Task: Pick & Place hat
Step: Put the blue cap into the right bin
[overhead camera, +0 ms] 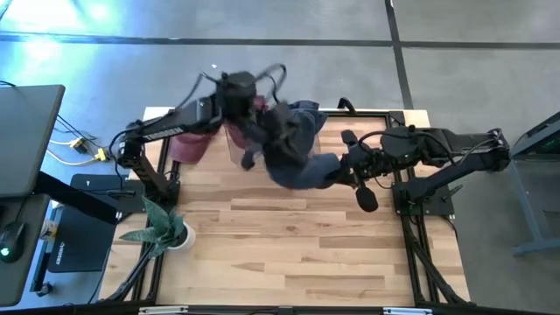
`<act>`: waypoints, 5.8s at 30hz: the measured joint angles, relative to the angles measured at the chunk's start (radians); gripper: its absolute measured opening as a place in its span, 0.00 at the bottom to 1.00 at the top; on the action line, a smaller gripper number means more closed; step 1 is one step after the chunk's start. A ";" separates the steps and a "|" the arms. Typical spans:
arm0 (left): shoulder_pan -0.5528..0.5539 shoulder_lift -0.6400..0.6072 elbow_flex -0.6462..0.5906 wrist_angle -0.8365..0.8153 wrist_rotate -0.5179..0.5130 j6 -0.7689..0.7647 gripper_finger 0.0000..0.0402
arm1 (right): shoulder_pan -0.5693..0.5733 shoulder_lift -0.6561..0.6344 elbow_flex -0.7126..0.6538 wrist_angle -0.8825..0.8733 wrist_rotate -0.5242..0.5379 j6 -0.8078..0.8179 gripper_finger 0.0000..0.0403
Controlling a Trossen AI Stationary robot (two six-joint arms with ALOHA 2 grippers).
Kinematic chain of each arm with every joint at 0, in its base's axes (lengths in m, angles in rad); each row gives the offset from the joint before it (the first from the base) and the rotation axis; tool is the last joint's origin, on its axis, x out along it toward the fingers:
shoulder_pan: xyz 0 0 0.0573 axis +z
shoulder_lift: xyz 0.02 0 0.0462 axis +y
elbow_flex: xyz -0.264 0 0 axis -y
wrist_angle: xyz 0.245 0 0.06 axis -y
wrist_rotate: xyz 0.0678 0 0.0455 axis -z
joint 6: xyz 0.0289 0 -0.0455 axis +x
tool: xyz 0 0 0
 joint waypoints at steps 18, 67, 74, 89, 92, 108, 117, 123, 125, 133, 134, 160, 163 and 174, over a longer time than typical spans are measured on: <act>-0.035 0.051 0.098 -0.193 -0.063 -0.032 0.00 | 0.000 0.000 0.000 -0.005 0.006 0.009 0.02; 0.110 -0.029 0.340 -0.616 -0.336 0.495 0.00 | 0.026 0.003 -0.001 -0.024 0.038 -0.049 0.02; 0.093 -0.079 0.340 -0.587 -0.275 0.700 0.04 | 0.026 0.002 -0.001 -0.028 0.043 -0.047 0.04; -0.052 0.013 0.339 -0.790 -0.287 0.681 0.66 | -0.042 0.002 -0.001 -0.022 0.041 0.000 0.04; -0.096 0.034 0.338 -0.798 -0.336 0.683 0.69 | -0.059 0.002 -0.001 -0.035 0.036 0.013 0.03; -0.133 0.090 0.338 -0.600 -0.447 0.417 0.26 | -0.099 0.010 -0.002 -0.066 0.043 0.010 0.02; -0.131 0.082 0.338 -0.414 -0.430 0.365 0.05 | -0.098 0.010 -0.002 -0.068 0.025 0.004 0.01; -0.132 0.079 0.339 -0.351 -0.370 0.373 0.13 | -0.098 0.010 -0.002 -0.025 -0.018 -0.008 0.02; -0.127 0.079 0.339 -0.311 -0.331 0.373 0.19 | -0.098 0.009 -0.002 -0.014 -0.052 -0.014 0.01; -0.023 0.009 0.340 -0.241 -0.294 0.376 0.43 | -0.069 -0.045 -0.002 -0.025 -0.217 -0.020 0.01; -0.005 -0.019 0.340 -0.275 -0.317 0.376 0.45 | -0.061 -0.057 -0.002 -0.020 -0.228 -0.028 0.01; -0.012 0.029 0.036 0.212 -0.059 0.116 0.30 | -0.072 -0.254 -0.375 1.008 -0.364 -0.094 0.01; -0.015 0.051 0.028 0.341 -0.026 0.001 0.30 | -0.071 -0.271 -0.376 1.003 -0.364 -0.095 0.01; -0.041 0.147 0.029 0.639 -0.038 -0.337 0.47 | -0.072 -0.277 -0.377 0.950 -0.356 -0.096 0.01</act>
